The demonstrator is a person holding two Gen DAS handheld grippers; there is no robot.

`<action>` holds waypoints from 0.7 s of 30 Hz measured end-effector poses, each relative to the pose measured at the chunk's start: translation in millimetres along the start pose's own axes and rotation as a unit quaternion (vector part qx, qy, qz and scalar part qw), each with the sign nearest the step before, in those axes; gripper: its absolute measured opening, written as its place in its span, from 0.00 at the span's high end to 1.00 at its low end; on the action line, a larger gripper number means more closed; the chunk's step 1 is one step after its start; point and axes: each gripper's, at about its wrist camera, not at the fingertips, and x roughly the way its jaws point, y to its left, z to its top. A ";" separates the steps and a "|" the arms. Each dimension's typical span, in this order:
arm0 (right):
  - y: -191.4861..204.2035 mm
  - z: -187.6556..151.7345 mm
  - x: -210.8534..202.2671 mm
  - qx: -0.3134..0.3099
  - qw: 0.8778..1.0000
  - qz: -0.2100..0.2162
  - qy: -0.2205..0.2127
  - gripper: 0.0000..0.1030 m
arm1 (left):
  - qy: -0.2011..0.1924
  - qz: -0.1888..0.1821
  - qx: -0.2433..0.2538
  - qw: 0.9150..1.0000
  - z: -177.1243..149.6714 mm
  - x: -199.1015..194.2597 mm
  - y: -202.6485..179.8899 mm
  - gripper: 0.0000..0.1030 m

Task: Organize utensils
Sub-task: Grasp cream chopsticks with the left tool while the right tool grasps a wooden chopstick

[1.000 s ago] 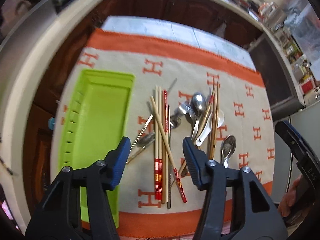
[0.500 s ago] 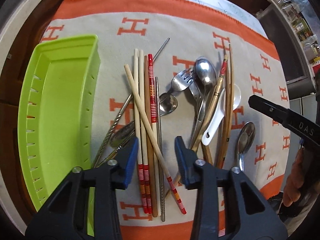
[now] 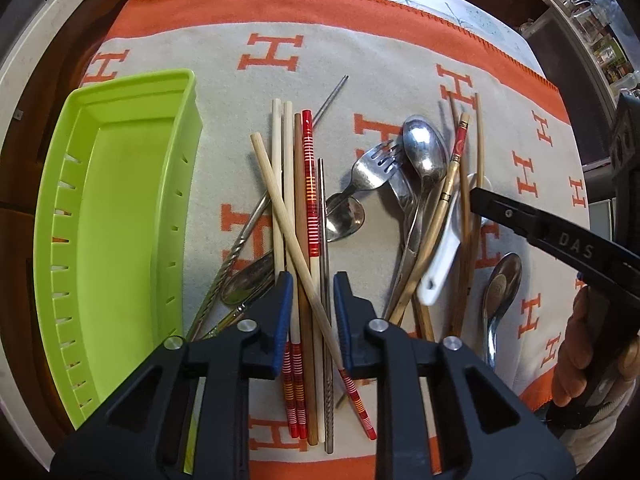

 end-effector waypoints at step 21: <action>5.1 -24.1 -28.7 -0.019 0.999 0.026 -0.035 0.94 | -0.040 0.005 0.045 0.998 -6.9 -6.0 -37.0 0.99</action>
